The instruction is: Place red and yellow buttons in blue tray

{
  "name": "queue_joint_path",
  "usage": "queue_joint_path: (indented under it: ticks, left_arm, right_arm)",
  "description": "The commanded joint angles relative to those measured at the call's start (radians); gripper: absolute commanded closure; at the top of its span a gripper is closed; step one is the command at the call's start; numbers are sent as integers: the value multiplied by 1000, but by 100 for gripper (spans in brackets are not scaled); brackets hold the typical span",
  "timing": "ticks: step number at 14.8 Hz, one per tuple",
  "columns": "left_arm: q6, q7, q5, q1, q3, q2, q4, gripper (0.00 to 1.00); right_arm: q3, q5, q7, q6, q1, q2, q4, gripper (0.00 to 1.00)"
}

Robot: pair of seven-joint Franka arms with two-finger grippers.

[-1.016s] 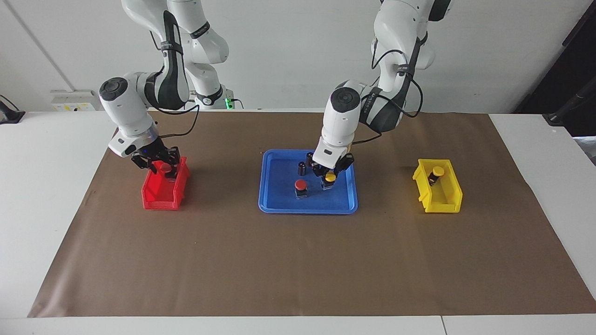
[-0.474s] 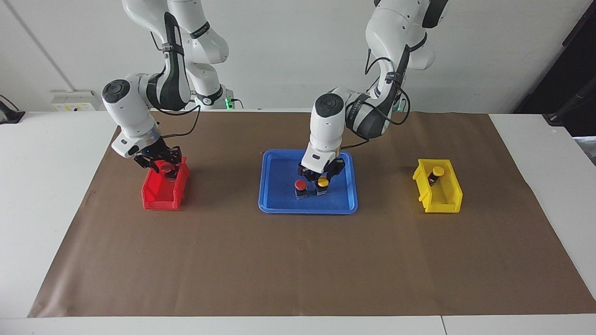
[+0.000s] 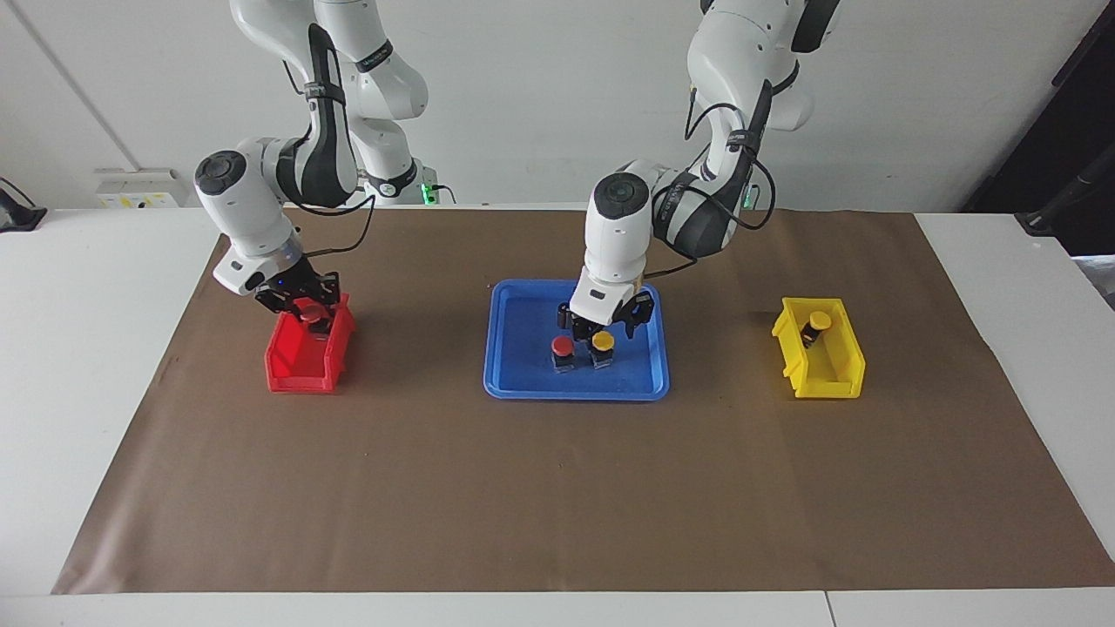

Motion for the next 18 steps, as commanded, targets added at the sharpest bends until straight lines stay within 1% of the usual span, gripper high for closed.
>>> queue_joint_path:
  ticks: [1, 2, 3, 4, 5, 6, 7, 8, 9, 10, 11, 12, 13, 14, 15, 16, 18]
  left_arm:
    - [-144, 145, 17, 104, 4, -118, 13, 5]
    - [-191, 231, 14, 151, 6, -148, 28, 0]
    - [-242, 317, 12, 199, 6, -165, 54, 0]
    - [-285, 389, 12, 245, 6, -177, 76, 0]
    - [-323, 484, 0, 307, 7, -195, 90, 0]
    - [-353, 596, -41, 381, 7, -223, 98, 0]
    - [-377, 730, -73, 467, 7, -261, 93, 0]
    - [-385, 839, -75, 536, 4, -272, 82, 0]
    - [-373, 915, -75, 582, 6, -283, 47, 0]
    - [-333, 958, -75, 625, 4, -316, -20, 0]
    - [-237, 968, -77, 645, 4, -352, -116, 0]
    - [-121, 963, -77, 646, 4, -405, -240, 0]
    - [-26, 966, -77, 647, 6, -439, -346, 0]
    - [22, 972, -77, 662, 6, -453, -406, 2]
    - [32, 973, -77, 673, 6, -450, -434, 4]
    - [41, 973, -77, 673, 4, -442, -454, 10]
    - [67, 974, -77, 673, 4, -439, -497, 18]
  right_arm:
    - [14, 16, -36, 19, -22, -26, -20, 77]
    - [14, 16, -37, 4, -22, -19, 4, 78]
    - [14, 16, -36, -36, -19, -7, 56, 77]
    - [15, 16, -29, -106, -11, 18, 123, 77]
    - [21, 16, -20, -199, -4, 47, 226, 77]
    - [26, 14, 13, -296, 11, 82, 331, 77]
    - [26, 13, 73, -377, 50, 120, 436, 77]
    - [26, 4, 137, -431, 94, 154, 525, 77]
    - [26, 4, 205, -465, 145, 177, 590, 77]
    - [26, 4, 296, -470, 204, 196, 630, 77]
    - [26, 5, 408, -441, 263, 213, 642, 77]
    - [27, 10, 525, -367, 321, 220, 633, 77]
    - [27, 16, 620, -316, 381, 236, 633, 77]
    - [27, 19, 705, -273, 427, 263, 633, 77]
    - [27, 19, 778, -224, 465, 282, 633, 77]
    - [27, 19, 829, -195, 501, 309, 635, 77]
    - [27, 19, 877, -156, 559, 355, 633, 77]
